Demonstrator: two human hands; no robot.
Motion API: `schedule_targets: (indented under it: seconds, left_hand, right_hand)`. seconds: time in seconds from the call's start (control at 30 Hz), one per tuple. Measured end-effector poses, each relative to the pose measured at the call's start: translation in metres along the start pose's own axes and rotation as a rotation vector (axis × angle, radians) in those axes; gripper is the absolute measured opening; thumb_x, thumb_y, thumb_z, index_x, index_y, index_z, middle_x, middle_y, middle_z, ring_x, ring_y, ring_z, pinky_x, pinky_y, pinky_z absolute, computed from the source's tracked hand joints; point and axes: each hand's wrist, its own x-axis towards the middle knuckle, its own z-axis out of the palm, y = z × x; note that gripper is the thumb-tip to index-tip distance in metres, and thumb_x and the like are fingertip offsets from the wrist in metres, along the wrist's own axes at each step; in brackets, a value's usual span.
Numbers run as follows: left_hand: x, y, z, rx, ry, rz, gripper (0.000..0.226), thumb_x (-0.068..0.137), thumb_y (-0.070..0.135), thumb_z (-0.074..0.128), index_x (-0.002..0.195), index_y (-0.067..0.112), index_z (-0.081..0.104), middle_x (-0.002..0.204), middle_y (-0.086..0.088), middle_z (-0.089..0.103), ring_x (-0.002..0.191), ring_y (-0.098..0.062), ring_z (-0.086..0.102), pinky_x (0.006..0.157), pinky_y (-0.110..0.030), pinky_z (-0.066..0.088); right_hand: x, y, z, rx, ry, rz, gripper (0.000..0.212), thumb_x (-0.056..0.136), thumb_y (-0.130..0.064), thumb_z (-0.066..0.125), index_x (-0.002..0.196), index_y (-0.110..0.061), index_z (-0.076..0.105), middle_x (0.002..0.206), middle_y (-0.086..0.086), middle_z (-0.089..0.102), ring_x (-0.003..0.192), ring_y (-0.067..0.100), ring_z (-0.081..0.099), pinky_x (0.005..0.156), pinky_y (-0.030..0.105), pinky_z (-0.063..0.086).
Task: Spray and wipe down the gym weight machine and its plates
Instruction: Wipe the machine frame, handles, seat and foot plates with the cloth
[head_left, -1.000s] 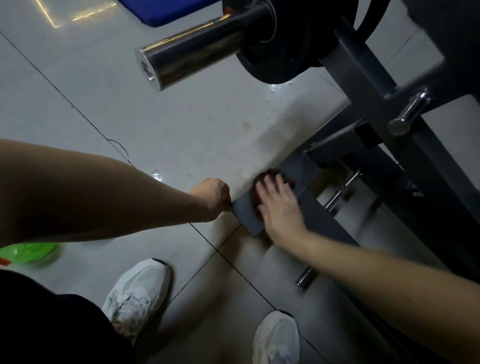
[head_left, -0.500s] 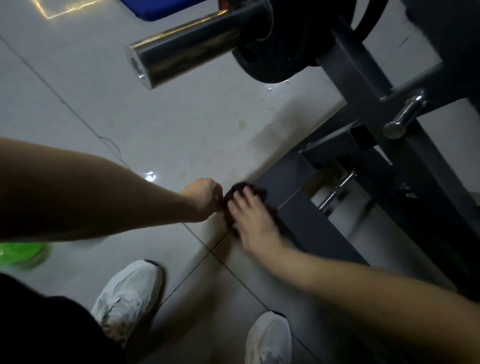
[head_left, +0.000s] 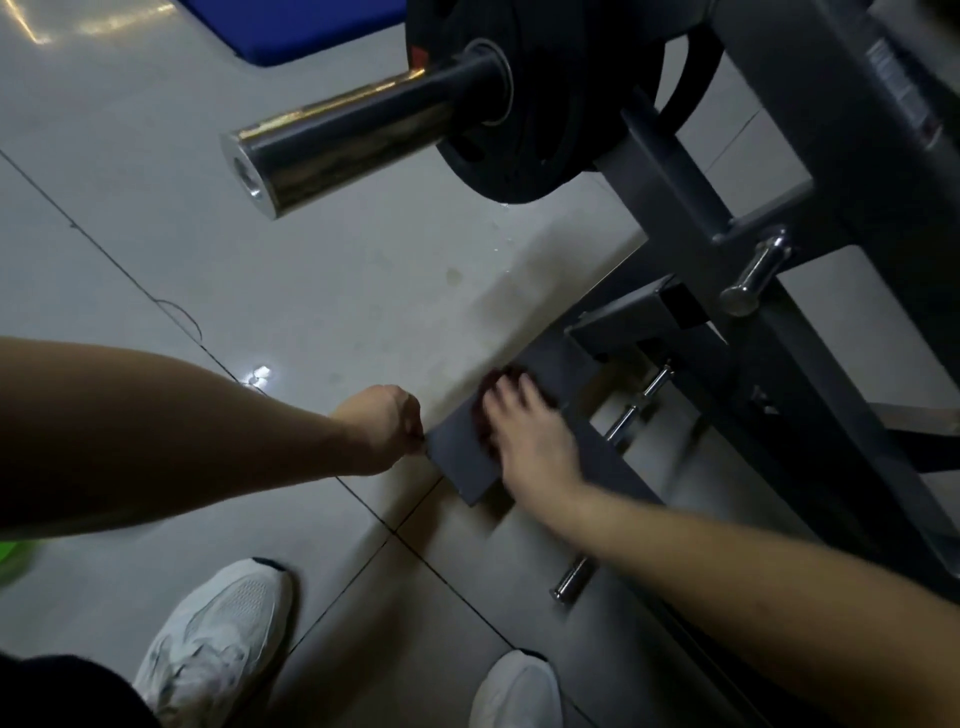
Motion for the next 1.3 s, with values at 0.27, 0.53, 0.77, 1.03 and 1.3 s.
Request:
schedule_targets:
  seconds: [0.27,0.53,0.77,1.03,1.3]
  left_hand:
    - [0.007,-0.005,-0.001,0.052,-0.009,0.011,0.032,0.084,0.031,0.081,0.063,0.025,0.057,0.063,0.010,0.055,0.061,-0.008,0.054,0.051,-0.022,0.034]
    - [0.007,-0.006,0.000,0.070,0.009,0.028,0.027,0.081,0.033,0.083,0.067,0.025,0.061,0.069,0.008,0.059,0.071,-0.016,0.059,0.058,-0.024,0.043]
    - [0.012,-0.008,0.000,0.106,0.001,0.066,0.025,0.082,0.036,0.084,0.069,0.024,0.066,0.066,0.010,0.062,0.063,-0.008,0.059,0.052,-0.020,0.041]
    - [0.012,-0.006,0.002,0.137,-0.001,0.059,0.035,0.081,0.040,0.083,0.061,0.028,0.057,0.065,0.010,0.057,0.061,-0.006,0.054,0.049,-0.021,0.035]
    - [-0.005,0.003,-0.020,0.149,-0.097,0.181,0.022,0.091,0.034,0.073,0.111,0.025,0.071,0.106,0.008,0.071,0.091,-0.010,0.064,0.073,-0.017,0.045]
  right_hand:
    - [0.028,0.039,-0.011,0.148,0.135,0.170,0.056,0.091,-0.018,0.068,0.145,-0.019,0.055,0.155,0.006,0.048,0.137,0.038,0.044,0.099,0.052,0.049]
    - [-0.006,-0.021,-0.008,0.262,0.141,0.253,0.053,0.096,-0.023,0.058,0.148,-0.020,0.049,0.154,0.008,0.038,0.132,0.034,0.035,0.105,0.050,0.039]
    - [-0.021,-0.006,0.003,0.455,0.177,-0.027,0.042,0.083,-0.009,0.072,0.125,-0.011,0.072,0.133,0.015,0.059,0.115,0.042,0.050,0.102,0.046,0.046]
    - [0.038,0.063,-0.020,0.252,0.133,0.545,0.045,0.100,-0.023,0.057,0.145,-0.026,0.055,0.141,0.005,0.045,0.125,0.030,0.037,0.102,0.042,0.041]
    - [-0.044,-0.023,-0.023,0.562,-0.083,0.034,0.041,0.092,-0.013,0.066,0.133,-0.015,0.068,0.123,0.009,0.053,0.113,0.027,0.046,0.105,0.034,0.042]
